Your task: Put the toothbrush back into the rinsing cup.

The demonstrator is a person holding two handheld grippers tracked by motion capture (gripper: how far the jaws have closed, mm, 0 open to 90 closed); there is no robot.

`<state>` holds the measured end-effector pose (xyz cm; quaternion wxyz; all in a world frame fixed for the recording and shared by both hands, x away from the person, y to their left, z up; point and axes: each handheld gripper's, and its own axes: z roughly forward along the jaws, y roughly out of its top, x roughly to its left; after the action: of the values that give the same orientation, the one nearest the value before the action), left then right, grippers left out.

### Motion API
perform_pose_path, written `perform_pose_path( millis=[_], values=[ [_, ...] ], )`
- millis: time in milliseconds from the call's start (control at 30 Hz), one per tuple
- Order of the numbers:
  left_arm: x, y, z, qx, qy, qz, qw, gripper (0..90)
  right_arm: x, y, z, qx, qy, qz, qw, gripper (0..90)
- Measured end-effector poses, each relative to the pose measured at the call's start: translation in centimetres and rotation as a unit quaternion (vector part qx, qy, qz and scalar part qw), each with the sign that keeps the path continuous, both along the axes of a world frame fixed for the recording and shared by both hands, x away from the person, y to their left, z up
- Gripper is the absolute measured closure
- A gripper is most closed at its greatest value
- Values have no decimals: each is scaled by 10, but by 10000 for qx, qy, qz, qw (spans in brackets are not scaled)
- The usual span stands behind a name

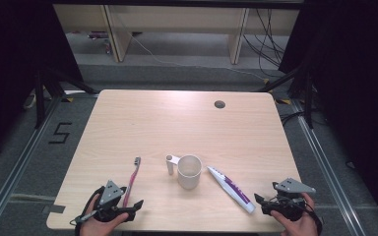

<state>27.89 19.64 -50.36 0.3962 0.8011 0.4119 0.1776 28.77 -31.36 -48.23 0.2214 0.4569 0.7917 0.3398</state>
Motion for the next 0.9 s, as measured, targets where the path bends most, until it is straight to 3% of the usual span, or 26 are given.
perform_pose_path(
  millis=[133, 167, 233, 333, 400, 467, 500, 600, 667, 700, 733, 833, 867, 900],
  values=[
    [1, 1, 0, -21, 7, 16, 10000, 219, 1, 1, 0, 49, 49, 3, 10000, 224],
    [2, 2, 1, 14, -42, 32, 10000, 219, 2, -1, -1, -61, -47, 158, 9998, 225],
    [3, 2, 3, -3, -65, 50, 10000, 218, 1, 0, 0, -8, 31, 108, 9999, 235],
    [4, 3, 3, 34, -62, 74, 9999, 218, 2, 0, -2, -80, -44, 126, 9999, 236],
    [6, 3, 3, 35, -15, 55, 10000, 218, 0, 1, -1, -7, 159, 60, 9999, 239],
    [7, 4, 4, -100, 40, 200, 9997, 226, 1, 0, -2, -33, 72, 106, 9999, 252],
    [8, 5, 4, -129, 100, 176, 9997, 240, 0, 0, -2, 31, 132, 49, 9999, 252],
    [8, 7, 3, -111, 148, 170, 9997, 256, 0, 0, -1, 36, 185, 81, 9998, 253],
    [10, 7, 3, -123, 192, 212, 9995, 259, 1, -2, -3, -59, 50, 113, 9999, 253],
    [11, 6, 3, -150, 181, 287, 9993, 259, 0, 0, -3, 59, 213, 75, 9997, 252],
    [12, 8, 5, -62, 212, 255, 9994, 263, 2, -2, -3, 26, 79, 179, 9998, 236],
    [13, 6, 7, -160, 161, 306, 9993, 251, 0, -2, -2, 77, 168, 85, 9998, 227],
    [15, 7, 8, -66, 162, 230, 9996, 248, 3, -3, -4, 16, -5, 233, 9997, 226],
    [15, 7, 8, -66, 162, 230, 9996, 248, 3, -3, -4, 16, -5, 233, 9997, 226]
  ],
)
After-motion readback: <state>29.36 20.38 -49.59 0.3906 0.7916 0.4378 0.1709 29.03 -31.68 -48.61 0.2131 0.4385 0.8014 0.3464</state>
